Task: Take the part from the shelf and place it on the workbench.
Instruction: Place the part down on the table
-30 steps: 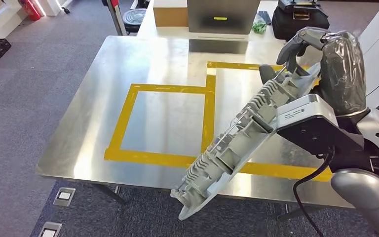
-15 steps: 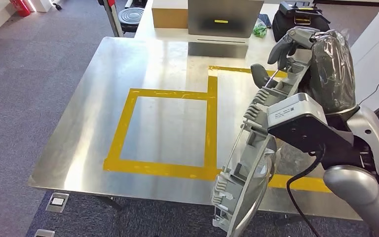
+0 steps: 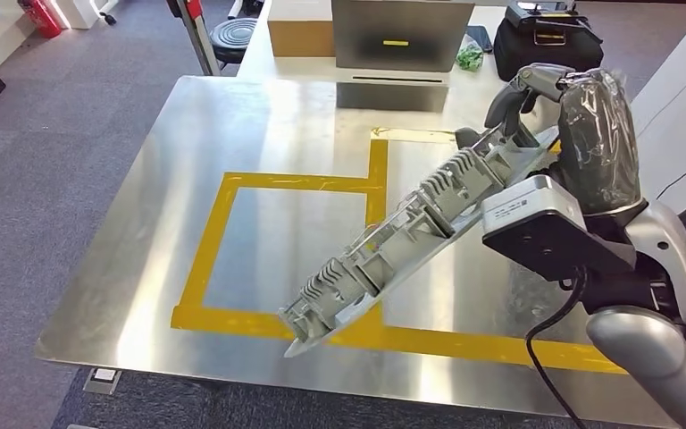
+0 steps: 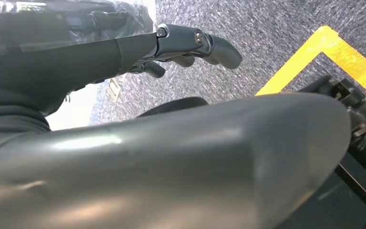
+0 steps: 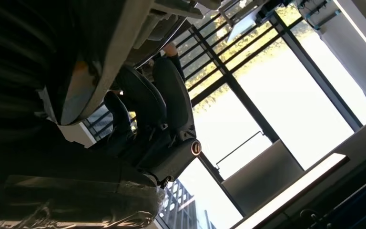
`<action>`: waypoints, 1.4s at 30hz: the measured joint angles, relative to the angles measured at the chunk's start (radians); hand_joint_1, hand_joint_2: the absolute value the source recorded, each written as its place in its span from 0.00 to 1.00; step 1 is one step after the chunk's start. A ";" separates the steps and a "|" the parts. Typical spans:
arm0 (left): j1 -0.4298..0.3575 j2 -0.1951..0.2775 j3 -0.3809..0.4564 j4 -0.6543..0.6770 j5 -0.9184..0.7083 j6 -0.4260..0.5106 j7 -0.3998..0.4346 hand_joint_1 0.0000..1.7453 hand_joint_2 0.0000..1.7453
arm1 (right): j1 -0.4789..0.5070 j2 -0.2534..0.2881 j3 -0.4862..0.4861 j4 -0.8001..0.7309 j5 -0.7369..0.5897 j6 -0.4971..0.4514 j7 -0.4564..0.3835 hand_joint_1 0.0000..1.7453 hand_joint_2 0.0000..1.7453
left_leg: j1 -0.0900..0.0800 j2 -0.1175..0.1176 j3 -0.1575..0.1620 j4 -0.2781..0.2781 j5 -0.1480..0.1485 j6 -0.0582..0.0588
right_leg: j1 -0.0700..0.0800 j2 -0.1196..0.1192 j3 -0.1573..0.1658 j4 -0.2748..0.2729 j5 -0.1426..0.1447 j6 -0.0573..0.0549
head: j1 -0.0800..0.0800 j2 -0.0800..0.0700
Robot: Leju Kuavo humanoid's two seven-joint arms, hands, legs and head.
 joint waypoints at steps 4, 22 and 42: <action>-0.005 0.002 0.000 0.000 -0.003 -0.005 -0.001 0.00 1.00 | 0.000 0.001 0.010 0.030 -0.015 0.027 0.010 1.00 1.00 | 0.000 0.000 -0.003 -0.002 0.006 -0.004 | 0.000 0.000 -0.004 -0.002 -0.003 -0.009 | -0.008 0.000; -0.029 -0.006 -0.001 0.000 -0.056 -0.031 0.028 0.00 1.00 | -0.043 0.029 0.070 0.331 -0.115 0.154 0.065 1.00 1.00 | -0.001 0.000 0.010 -0.008 0.013 -0.006 | 0.002 -0.002 0.015 -0.008 0.006 -0.016 | -0.007 0.000; -0.032 -0.022 -0.005 -0.002 -0.088 -0.036 0.050 0.00 1.00 | -0.085 0.050 0.075 0.633 -0.106 0.033 0.072 1.00 1.00 | -0.001 0.000 0.014 -0.008 0.012 -0.004 | 0.002 -0.002 0.020 -0.012 0.006 -0.016 | -0.007 0.000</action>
